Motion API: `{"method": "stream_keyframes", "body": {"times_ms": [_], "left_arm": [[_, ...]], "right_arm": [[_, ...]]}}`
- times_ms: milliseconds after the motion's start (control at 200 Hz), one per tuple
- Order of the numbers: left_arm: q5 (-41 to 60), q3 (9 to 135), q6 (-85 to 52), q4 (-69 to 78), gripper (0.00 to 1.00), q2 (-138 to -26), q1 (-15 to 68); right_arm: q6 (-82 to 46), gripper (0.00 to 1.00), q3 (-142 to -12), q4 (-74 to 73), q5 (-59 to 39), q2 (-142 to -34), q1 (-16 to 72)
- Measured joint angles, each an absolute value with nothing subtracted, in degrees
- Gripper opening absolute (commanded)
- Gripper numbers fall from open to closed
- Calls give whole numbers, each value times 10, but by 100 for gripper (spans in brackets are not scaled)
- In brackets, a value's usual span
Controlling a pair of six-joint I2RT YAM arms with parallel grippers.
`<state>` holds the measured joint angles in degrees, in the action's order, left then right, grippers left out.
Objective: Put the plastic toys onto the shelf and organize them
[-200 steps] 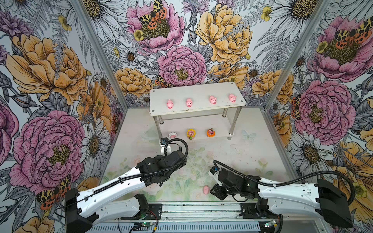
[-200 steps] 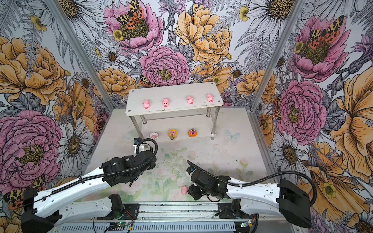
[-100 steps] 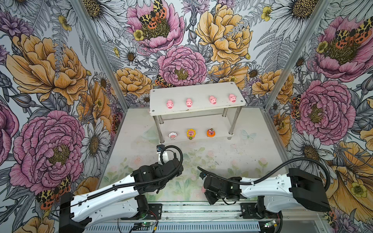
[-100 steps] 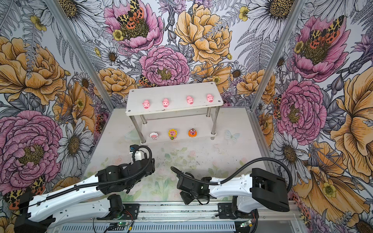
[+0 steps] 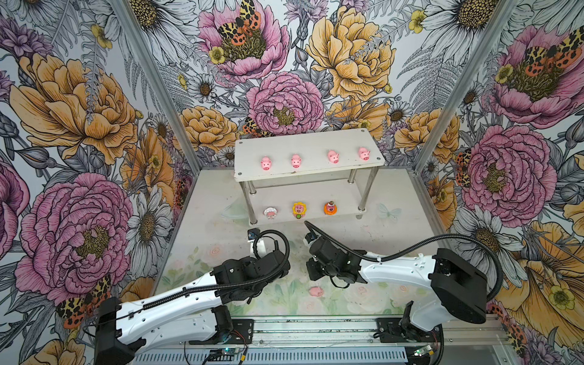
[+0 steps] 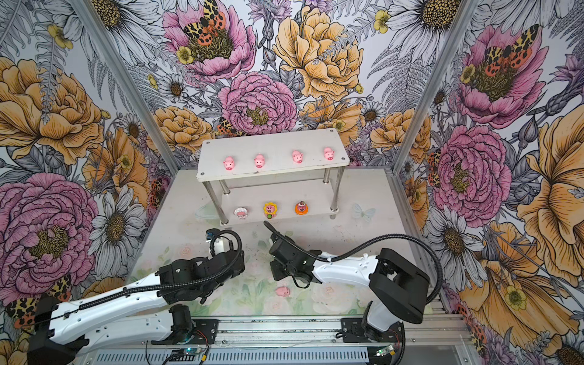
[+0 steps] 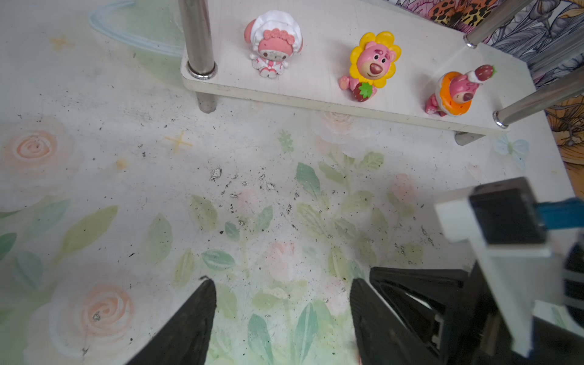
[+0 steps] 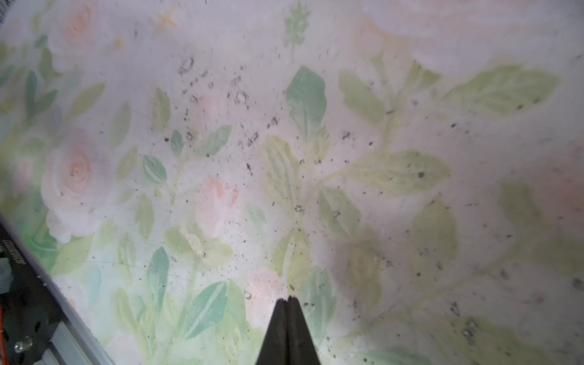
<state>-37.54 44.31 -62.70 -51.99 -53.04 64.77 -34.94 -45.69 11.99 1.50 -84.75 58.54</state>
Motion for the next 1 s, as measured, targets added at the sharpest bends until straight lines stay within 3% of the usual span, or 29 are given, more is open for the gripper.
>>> {"method": "stream_keyframes", "body": {"times_ms": [255,625,1001], "left_arm": [[-364,424,-642,-514,72,-537,657],[-361,411,-660,-500,73,-538,667],[-354,409,-668,-495,73,-561,674]], "right_arm": [[-333,0,-389,141,1,-738,564],[-337,1,-307,142,-34,-761,606],[-373,1,-331,-13,-83,-875,710]]}}
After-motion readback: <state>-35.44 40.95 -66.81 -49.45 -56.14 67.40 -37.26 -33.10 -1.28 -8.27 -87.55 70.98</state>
